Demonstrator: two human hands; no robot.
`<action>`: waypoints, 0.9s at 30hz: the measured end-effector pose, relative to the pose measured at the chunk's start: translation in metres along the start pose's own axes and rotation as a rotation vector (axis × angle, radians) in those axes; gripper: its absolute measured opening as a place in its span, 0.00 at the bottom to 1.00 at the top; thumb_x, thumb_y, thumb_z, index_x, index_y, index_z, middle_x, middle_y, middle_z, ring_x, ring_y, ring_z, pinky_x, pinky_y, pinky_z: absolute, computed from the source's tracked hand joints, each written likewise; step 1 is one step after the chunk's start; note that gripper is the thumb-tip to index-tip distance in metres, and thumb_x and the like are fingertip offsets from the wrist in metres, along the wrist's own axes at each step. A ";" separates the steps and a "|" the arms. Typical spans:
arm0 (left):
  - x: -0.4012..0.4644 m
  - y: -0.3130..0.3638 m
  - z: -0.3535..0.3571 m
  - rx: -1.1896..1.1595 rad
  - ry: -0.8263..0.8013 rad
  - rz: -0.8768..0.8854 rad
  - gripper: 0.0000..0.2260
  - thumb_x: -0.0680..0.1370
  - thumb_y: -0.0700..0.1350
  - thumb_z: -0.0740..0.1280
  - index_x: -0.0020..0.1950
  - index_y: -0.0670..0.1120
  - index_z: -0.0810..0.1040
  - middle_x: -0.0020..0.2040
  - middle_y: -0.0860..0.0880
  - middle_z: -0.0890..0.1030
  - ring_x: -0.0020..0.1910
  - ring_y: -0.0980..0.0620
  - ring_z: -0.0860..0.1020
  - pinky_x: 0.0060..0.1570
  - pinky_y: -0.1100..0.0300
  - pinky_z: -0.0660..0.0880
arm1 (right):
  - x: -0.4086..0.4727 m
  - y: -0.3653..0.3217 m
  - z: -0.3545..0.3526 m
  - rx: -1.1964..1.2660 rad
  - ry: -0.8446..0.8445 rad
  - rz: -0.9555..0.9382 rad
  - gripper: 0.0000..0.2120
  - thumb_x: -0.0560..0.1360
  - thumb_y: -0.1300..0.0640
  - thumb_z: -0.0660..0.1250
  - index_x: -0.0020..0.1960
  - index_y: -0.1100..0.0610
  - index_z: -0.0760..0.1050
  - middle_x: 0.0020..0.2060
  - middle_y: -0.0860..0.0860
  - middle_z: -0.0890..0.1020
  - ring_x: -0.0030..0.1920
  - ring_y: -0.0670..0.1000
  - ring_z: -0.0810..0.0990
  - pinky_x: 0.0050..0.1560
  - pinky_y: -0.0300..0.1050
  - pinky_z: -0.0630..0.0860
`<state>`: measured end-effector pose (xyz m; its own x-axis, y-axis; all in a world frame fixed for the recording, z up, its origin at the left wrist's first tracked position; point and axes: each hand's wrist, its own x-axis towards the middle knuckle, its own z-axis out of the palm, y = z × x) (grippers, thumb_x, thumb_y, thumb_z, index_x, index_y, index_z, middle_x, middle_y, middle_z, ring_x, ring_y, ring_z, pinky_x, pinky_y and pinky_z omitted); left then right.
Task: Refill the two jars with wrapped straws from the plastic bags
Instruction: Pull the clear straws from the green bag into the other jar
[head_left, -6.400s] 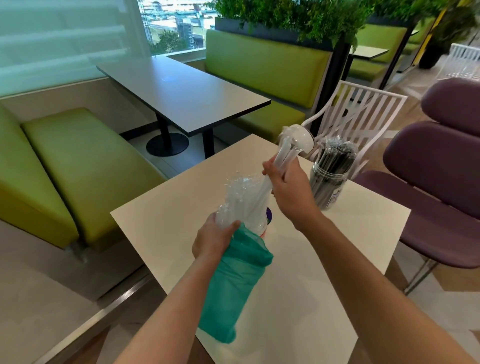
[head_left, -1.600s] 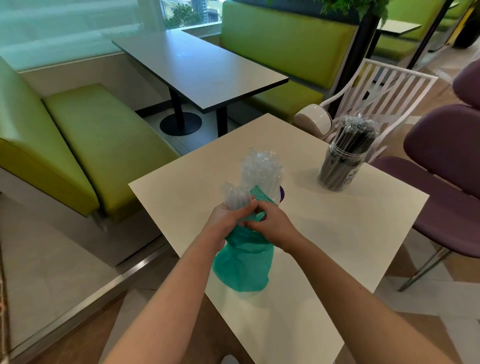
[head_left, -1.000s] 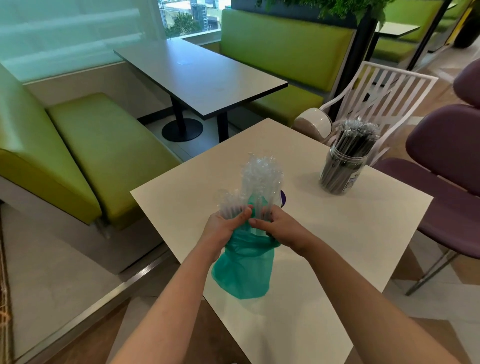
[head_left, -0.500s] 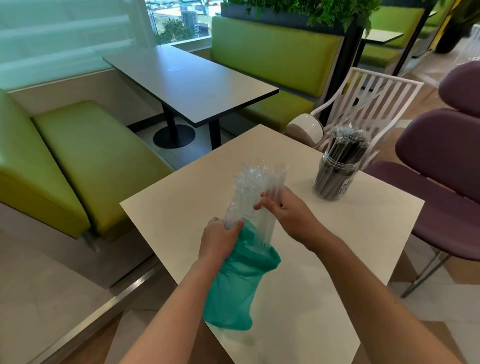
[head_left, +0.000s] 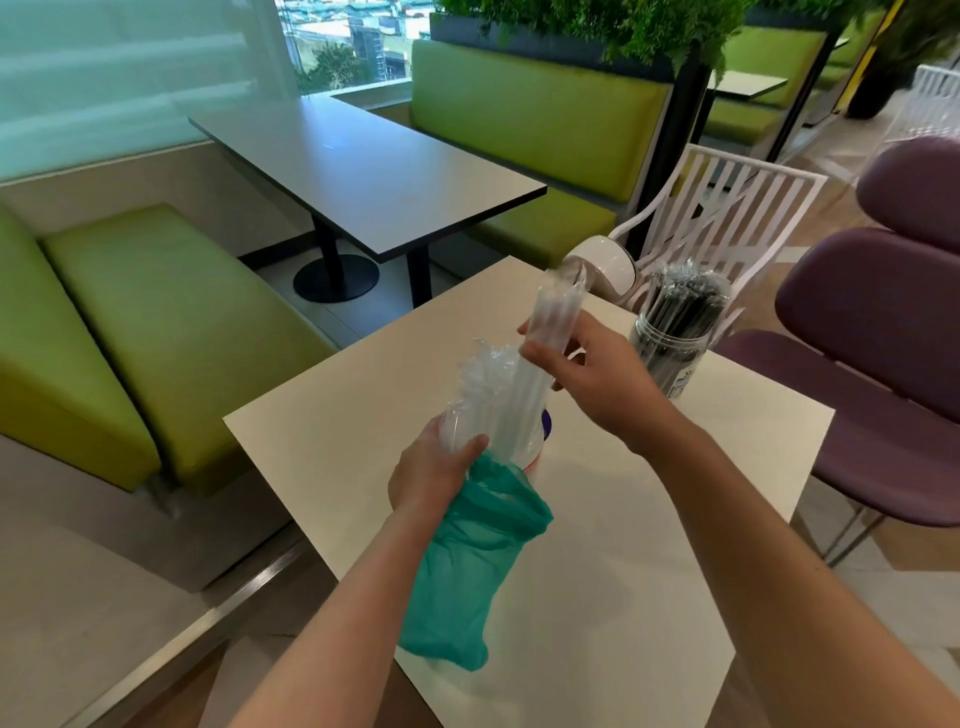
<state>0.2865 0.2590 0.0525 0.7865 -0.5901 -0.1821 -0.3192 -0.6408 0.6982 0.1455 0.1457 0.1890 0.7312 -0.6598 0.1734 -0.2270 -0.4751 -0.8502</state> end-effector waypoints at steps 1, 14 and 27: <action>0.001 -0.001 0.000 -0.009 -0.010 -0.003 0.30 0.72 0.68 0.65 0.71 0.56 0.68 0.59 0.51 0.81 0.56 0.45 0.78 0.50 0.52 0.74 | 0.002 -0.001 -0.001 0.008 0.032 -0.007 0.12 0.79 0.49 0.65 0.61 0.49 0.75 0.48 0.39 0.78 0.46 0.44 0.78 0.45 0.37 0.77; 0.002 -0.005 -0.001 -0.013 0.002 -0.014 0.30 0.71 0.71 0.65 0.69 0.59 0.70 0.57 0.53 0.81 0.56 0.47 0.79 0.47 0.55 0.75 | 0.012 0.048 0.033 -0.077 -0.099 0.109 0.13 0.72 0.55 0.74 0.56 0.52 0.80 0.51 0.47 0.81 0.46 0.48 0.79 0.46 0.42 0.77; -0.001 -0.002 -0.003 0.038 0.004 -0.036 0.31 0.71 0.72 0.62 0.70 0.59 0.68 0.60 0.52 0.81 0.58 0.46 0.78 0.47 0.55 0.73 | 0.007 0.051 0.059 -0.527 0.120 -0.371 0.37 0.73 0.58 0.73 0.77 0.49 0.59 0.76 0.51 0.61 0.75 0.52 0.61 0.71 0.44 0.62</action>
<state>0.2880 0.2620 0.0531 0.7998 -0.5644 -0.2044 -0.3099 -0.6799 0.6646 0.1776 0.1516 0.1178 0.7515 -0.4431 0.4888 -0.2807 -0.8852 -0.3710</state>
